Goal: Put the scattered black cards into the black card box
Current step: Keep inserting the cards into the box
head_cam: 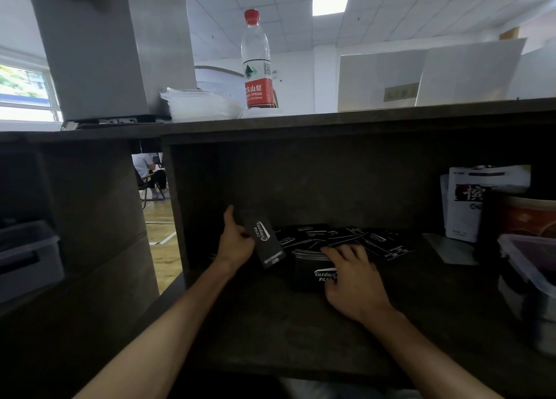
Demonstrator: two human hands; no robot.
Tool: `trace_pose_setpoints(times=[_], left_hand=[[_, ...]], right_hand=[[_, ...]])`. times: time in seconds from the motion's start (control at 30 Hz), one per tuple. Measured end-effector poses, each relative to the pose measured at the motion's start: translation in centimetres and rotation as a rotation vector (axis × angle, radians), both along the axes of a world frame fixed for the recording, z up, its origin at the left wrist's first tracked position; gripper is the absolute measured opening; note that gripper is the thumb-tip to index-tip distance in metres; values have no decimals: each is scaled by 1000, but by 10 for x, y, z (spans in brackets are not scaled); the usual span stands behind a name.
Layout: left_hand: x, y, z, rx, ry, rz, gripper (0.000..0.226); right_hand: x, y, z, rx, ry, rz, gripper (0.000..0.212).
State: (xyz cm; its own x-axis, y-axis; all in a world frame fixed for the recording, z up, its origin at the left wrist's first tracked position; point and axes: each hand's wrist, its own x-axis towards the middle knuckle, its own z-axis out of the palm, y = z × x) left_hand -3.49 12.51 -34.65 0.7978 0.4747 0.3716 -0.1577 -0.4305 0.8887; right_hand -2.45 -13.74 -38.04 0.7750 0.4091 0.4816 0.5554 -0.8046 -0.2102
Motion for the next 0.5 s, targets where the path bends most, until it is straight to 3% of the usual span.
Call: trace_pose_setpoints(times=[0.1,0.2,0.27,0.37,0.5], left_hand=[[-1,-20,-3,-109,-37,-136,94],[-7,-44,-18,-204,1,-204,54],[-11,-48,-27,-132,35,-215,39],[-20,-50,-29,140,98,-247,37],[-29,-56,-22,-49,33,-208,26]], right_hand=[[-1,1,1,4,13,-3,70],[-1,0,2,8,18,-1,71],[-2,0,2,21,25,3,73],[-2,0,3,37,35,9,74],[-6,-1,5,54,37,12,72]])
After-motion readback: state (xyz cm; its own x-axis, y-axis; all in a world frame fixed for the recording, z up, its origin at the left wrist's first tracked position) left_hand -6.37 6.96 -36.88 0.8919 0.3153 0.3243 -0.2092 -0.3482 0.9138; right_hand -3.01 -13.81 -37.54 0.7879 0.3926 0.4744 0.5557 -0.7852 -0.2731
